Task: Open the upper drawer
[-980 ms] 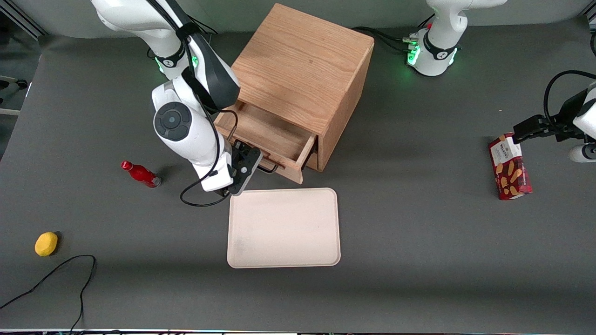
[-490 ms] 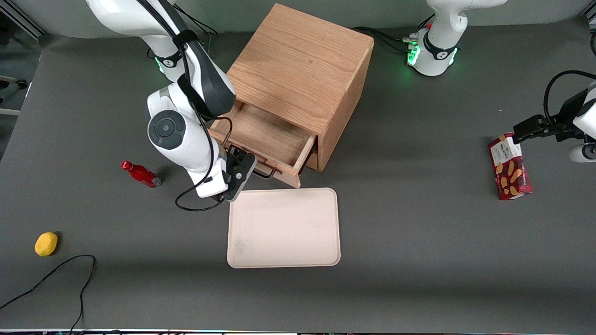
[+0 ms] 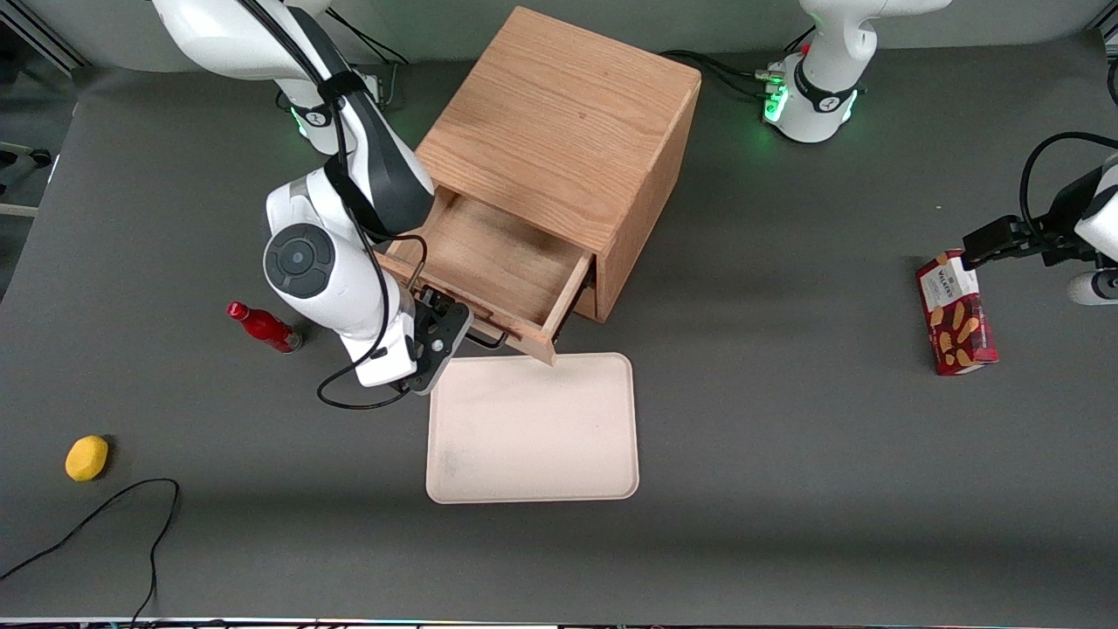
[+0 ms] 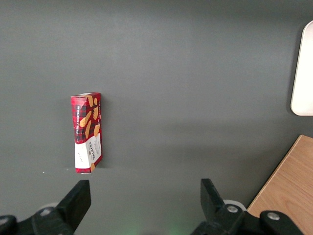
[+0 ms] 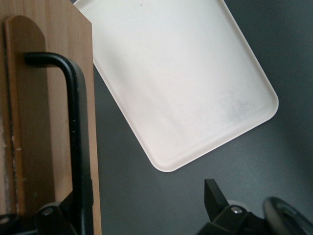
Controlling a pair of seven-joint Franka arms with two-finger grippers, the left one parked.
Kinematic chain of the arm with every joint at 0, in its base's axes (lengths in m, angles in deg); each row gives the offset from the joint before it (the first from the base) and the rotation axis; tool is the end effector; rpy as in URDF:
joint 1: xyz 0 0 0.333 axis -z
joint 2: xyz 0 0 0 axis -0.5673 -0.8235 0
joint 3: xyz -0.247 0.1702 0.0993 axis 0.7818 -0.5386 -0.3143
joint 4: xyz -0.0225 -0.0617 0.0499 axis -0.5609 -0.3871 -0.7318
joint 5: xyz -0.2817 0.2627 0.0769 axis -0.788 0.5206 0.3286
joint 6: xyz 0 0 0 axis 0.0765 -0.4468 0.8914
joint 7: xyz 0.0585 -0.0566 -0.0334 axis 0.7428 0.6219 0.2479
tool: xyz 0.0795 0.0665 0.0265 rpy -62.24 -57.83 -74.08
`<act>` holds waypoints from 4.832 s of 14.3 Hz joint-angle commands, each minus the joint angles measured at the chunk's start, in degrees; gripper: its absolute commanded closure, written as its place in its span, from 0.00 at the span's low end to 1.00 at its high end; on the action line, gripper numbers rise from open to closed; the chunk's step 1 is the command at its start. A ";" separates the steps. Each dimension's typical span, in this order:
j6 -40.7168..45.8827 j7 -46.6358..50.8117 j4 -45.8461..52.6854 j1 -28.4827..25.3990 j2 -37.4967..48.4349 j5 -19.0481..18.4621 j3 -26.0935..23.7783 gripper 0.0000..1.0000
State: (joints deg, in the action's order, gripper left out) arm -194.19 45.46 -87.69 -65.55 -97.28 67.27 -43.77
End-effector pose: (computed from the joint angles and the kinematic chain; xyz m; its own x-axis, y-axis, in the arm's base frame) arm 0.6134 0.2991 0.3920 0.5033 0.8623 0.0552 0.8635 -0.4996 -0.0695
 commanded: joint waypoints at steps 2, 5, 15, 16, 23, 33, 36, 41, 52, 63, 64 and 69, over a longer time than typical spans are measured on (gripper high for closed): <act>1.45 -1.32 2.30 1.28 -1.30 0.21 0.19 0.00; 1.45 -1.31 3.09 1.98 -2.00 0.21 0.19 0.00; 3.02 -1.32 5.99 3.74 -3.49 1.09 0.19 0.00; 3.81 -1.05 7.47 3.74 -4.28 1.26 0.19 0.00; 4.35 1.58 10.56 4.53 -6.04 3.28 0.19 0.00; 4.35 1.32 14.87 6.91 -9.29 3.37 0.19 0.00; 4.35 0.45 15.49 7.60 -9.73 3.28 0.19 0.00; 4.52 -1.05 16.37 8.14 -10.35 3.28 0.11 0.00; 4.79 -2.81 17.16 8.84 -10.79 3.28 0.11 0.00; 13.75 -2.63 19.79 9.54 -6.40 3.37 0.19 0.00; 14.62 -2.55 19.79 9.72 -5.70 3.37 0.19 0.00; 18.40 -2.20 20.32 9.72 -2.62 3.37 0.37 0.00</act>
State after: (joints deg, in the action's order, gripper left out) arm -177.76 44.03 -67.52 -56.14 -101.52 69.34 -43.47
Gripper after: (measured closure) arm 0.000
